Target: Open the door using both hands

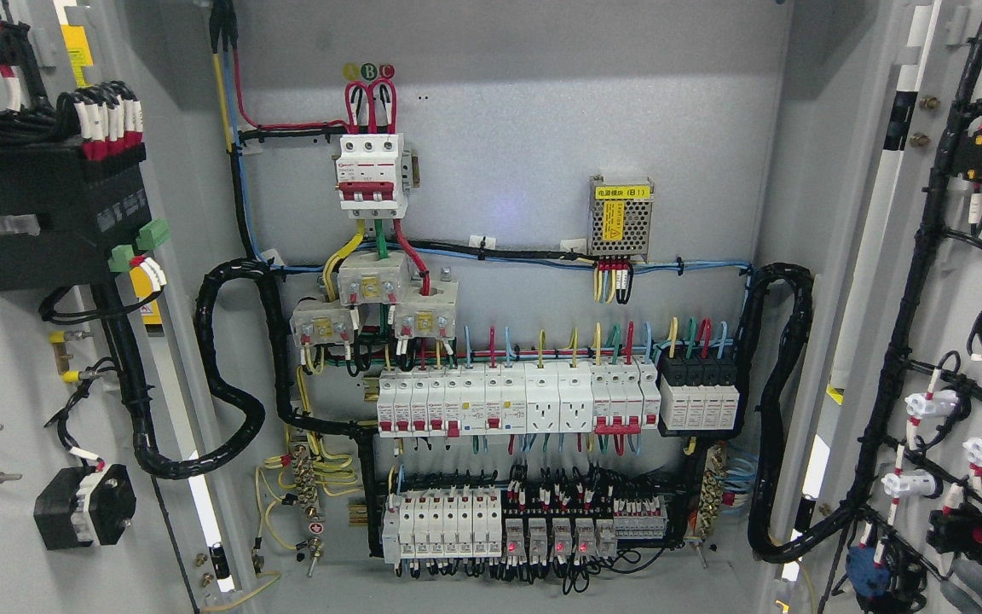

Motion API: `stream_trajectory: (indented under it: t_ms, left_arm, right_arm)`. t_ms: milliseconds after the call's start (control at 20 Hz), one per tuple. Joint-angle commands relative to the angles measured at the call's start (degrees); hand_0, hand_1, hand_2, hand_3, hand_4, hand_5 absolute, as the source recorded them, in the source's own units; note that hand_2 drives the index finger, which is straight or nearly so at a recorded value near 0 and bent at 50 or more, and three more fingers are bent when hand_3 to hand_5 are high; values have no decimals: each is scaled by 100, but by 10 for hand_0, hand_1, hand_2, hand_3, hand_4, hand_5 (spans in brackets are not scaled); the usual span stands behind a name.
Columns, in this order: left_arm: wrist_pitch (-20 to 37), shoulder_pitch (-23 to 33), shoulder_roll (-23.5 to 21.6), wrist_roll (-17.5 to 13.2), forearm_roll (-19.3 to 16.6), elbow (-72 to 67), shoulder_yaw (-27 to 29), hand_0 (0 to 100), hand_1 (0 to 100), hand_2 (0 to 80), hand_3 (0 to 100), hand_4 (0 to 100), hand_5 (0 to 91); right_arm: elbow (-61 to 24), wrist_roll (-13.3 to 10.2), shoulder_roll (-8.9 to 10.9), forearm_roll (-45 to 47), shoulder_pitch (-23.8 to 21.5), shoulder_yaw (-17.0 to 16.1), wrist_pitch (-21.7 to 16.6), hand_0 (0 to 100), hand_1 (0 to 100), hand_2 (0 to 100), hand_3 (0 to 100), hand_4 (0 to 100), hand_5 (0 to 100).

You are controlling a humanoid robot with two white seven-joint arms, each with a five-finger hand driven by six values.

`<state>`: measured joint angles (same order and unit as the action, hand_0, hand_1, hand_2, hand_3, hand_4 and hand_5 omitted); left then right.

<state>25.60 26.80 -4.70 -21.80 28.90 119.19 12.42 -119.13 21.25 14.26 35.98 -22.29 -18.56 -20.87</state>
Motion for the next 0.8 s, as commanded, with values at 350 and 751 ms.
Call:
stream_trajectory:
  t_ms: [350, 751]
  left_arm:
    - [-634, -44, -557, 9, 914, -212, 1253, 0, 0, 0, 0, 0, 0]
    - [-1231, -78, -1120, -377, 1960, -458, 2114, 0, 0, 0, 0, 0, 0]
  right_arm:
    - [-5, 2, -143, 15, -56, -298, -49, 201, 120, 0, 0, 0, 0]
    - [22, 2, -222, 15, -56, -508, -31, 201, 121, 0, 0, 0, 0]
